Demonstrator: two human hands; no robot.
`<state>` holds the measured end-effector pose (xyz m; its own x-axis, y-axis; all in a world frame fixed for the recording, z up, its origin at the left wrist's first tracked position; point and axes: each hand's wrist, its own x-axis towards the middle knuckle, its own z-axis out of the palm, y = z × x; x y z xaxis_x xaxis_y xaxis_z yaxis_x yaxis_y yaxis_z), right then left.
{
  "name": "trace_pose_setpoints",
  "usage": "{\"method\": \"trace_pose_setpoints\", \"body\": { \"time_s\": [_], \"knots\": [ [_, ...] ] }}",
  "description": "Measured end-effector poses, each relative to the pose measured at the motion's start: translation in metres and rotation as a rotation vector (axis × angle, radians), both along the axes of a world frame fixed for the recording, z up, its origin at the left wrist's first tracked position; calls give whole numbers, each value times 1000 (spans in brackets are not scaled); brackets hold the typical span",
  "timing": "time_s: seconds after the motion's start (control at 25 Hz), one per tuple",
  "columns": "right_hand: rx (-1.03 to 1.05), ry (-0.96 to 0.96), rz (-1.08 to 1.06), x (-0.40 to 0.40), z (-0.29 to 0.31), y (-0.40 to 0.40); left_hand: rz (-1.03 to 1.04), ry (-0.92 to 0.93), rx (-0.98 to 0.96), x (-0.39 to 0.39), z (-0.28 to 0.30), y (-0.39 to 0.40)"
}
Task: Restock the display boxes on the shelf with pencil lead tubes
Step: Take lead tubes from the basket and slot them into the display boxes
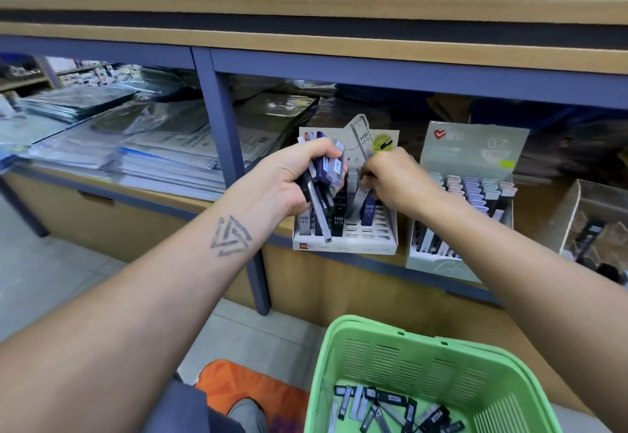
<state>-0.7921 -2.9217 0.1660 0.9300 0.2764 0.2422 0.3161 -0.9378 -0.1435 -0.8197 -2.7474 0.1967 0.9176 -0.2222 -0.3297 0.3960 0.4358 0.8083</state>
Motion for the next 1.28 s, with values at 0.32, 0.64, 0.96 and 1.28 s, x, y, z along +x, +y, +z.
{"method": "trace_pose_setpoints", "body": {
  "time_s": [0.32, 0.64, 0.96, 1.28],
  "knots": [
    [-42, -96, -19, 8, -7, 8, 10, 7, 10, -1, 0, 2],
    [-56, -73, -11, 11, -17, 10, 15, 20, 28, 0, 0, 1],
    [1, -145, -26, 24, -33, 6, -6, 23, 39, 2, -7, 0],
    [1330, 591, 19, -21, 12, -14, -182, 11, 79, -1, -16, -13]
  ]
}}
